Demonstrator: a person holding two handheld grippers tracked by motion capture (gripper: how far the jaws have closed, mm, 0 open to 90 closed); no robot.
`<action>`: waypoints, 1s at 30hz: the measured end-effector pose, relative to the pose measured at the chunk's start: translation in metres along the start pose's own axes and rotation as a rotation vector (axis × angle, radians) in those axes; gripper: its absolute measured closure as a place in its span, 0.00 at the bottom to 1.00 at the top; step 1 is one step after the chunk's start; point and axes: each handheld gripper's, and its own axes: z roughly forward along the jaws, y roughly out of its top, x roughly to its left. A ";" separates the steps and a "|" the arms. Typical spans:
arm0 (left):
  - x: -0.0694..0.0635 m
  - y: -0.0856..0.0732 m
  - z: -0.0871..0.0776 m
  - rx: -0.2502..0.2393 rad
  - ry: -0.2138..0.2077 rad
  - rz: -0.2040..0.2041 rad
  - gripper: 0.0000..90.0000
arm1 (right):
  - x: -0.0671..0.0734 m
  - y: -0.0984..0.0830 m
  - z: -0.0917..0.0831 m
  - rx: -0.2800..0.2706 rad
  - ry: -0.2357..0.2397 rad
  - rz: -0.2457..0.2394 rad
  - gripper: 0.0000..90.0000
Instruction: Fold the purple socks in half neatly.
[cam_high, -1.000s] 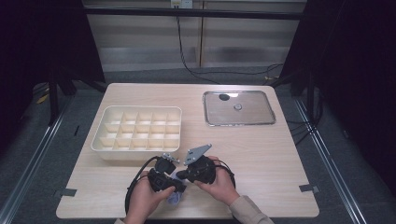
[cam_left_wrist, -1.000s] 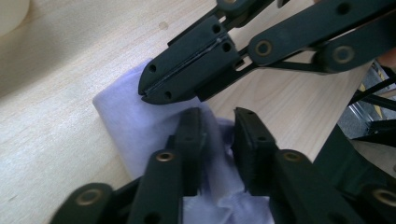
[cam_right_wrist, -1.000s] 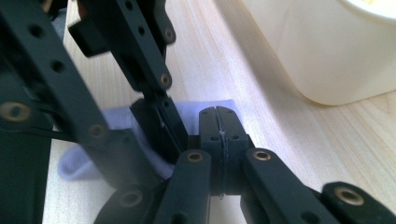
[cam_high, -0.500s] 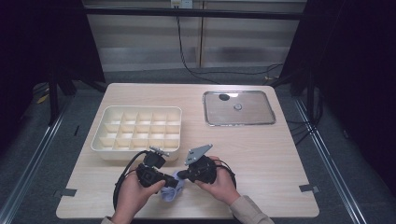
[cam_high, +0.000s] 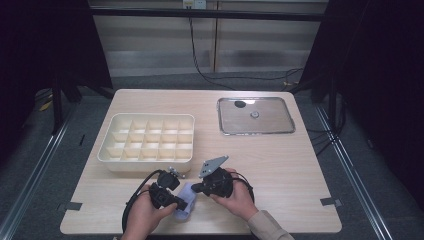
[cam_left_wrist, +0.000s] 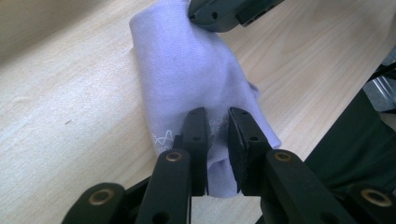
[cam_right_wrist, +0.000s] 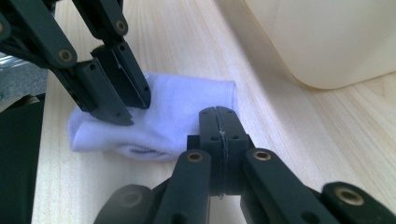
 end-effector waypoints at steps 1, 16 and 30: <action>0.000 0.000 0.001 -0.002 0.003 0.000 0.87 | 0.000 0.000 0.001 -0.001 0.000 0.000 1.00; -0.003 -0.002 -0.002 -0.020 -0.002 -0.017 0.79 | 0.000 -0.005 -0.001 0.005 -0.003 -0.002 1.00; 0.012 0.007 -0.030 -0.095 -0.048 -0.093 0.64 | -0.001 -0.015 -0.017 -0.005 -0.020 0.010 0.99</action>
